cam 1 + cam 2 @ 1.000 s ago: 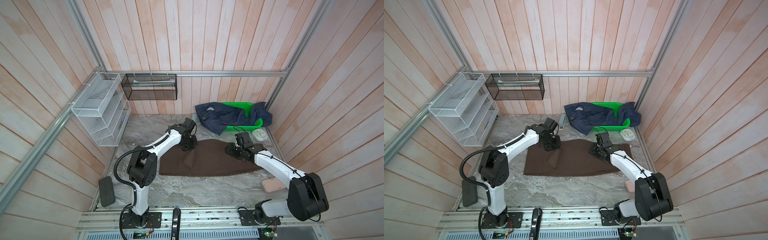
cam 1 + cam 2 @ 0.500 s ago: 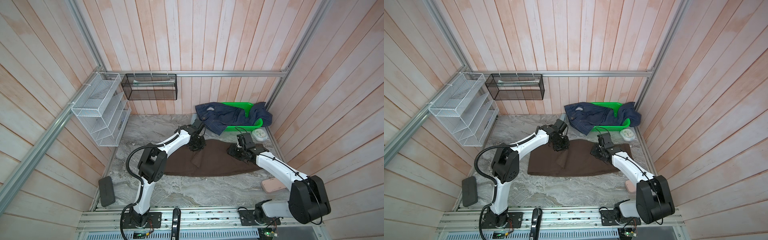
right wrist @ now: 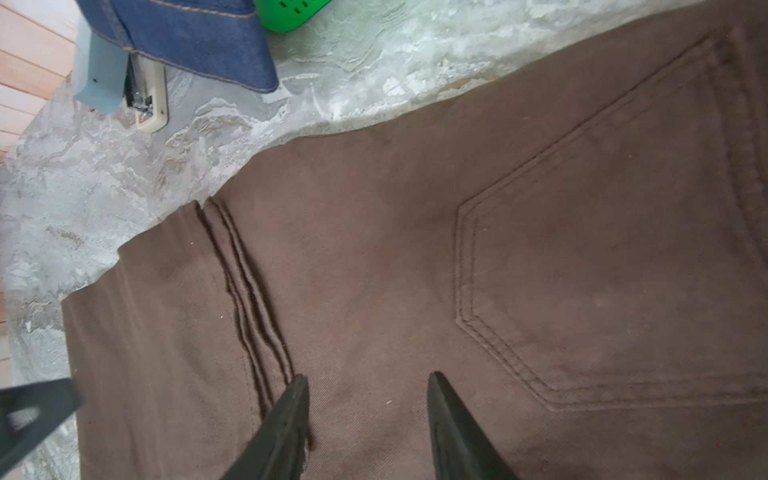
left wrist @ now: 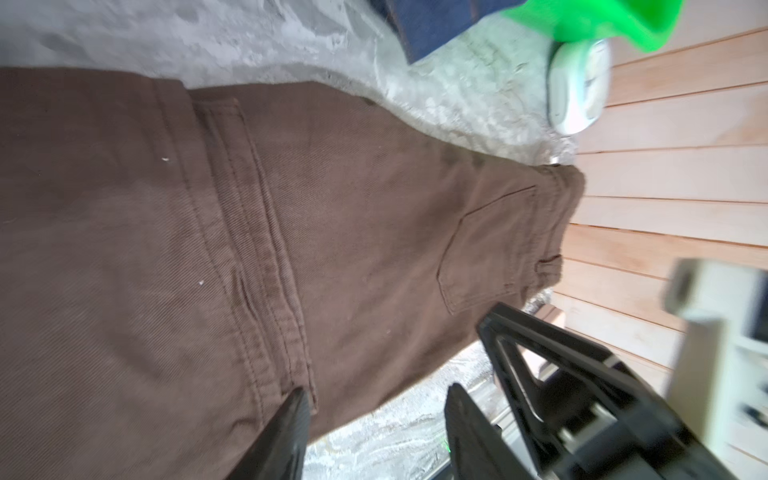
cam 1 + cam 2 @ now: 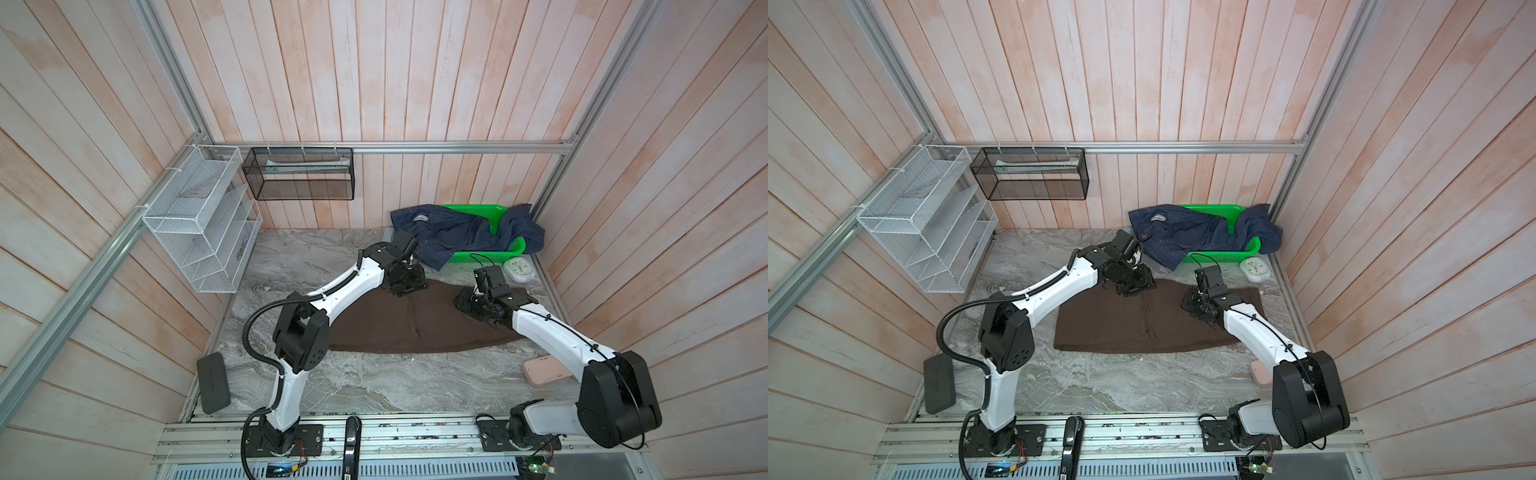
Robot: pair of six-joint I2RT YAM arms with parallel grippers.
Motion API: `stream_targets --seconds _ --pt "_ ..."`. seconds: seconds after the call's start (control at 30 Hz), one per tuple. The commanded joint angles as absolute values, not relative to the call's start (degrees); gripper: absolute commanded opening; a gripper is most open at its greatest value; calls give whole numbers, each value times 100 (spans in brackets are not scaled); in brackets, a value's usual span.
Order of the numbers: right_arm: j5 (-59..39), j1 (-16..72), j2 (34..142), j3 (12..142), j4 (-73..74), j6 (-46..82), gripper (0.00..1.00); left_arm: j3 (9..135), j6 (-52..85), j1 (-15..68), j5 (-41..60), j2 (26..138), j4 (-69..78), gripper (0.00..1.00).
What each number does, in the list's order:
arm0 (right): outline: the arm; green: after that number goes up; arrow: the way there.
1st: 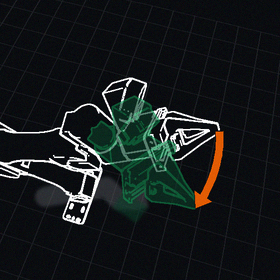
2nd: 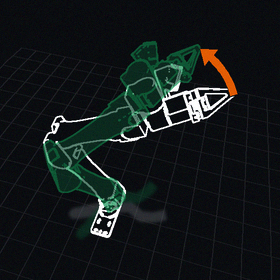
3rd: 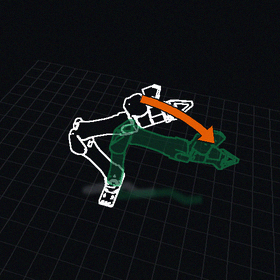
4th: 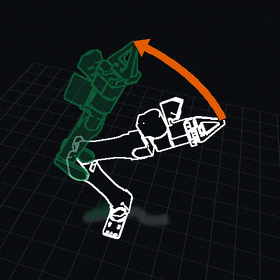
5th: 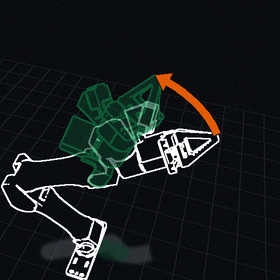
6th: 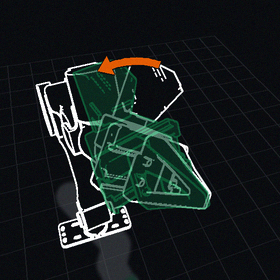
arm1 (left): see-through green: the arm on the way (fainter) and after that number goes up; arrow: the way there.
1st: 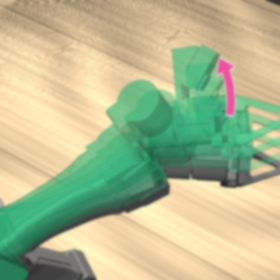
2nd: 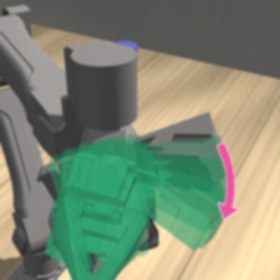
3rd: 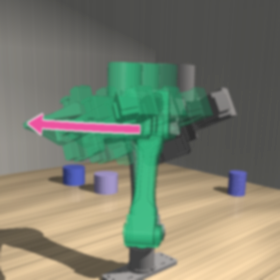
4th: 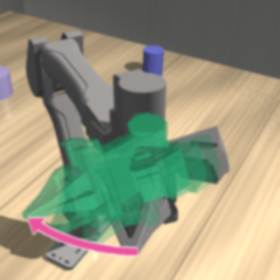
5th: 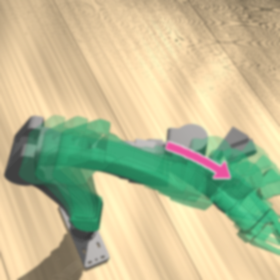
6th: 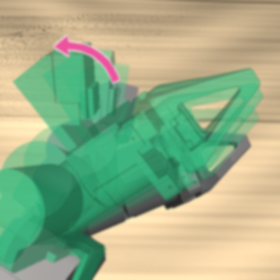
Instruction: Fold and stack the trousers
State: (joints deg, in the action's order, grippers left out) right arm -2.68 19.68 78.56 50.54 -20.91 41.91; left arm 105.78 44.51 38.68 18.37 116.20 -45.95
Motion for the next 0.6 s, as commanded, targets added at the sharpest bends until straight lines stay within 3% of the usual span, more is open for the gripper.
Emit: stream_targets --seconds 0.0,0.23,0.57 --pt "-239 2203 7982 5334 -2135 4078 48 9904 4187 3371 1403 10737 -4676 58" --pt "-204 2390 8169 5353 -2026 4148 48 8079 3067 2095 1112 9704 -4808 71" --pt "-125 2457 8159 5326 -2055 4175 48 6618 1916 1035 1727 9796 -4246 72"
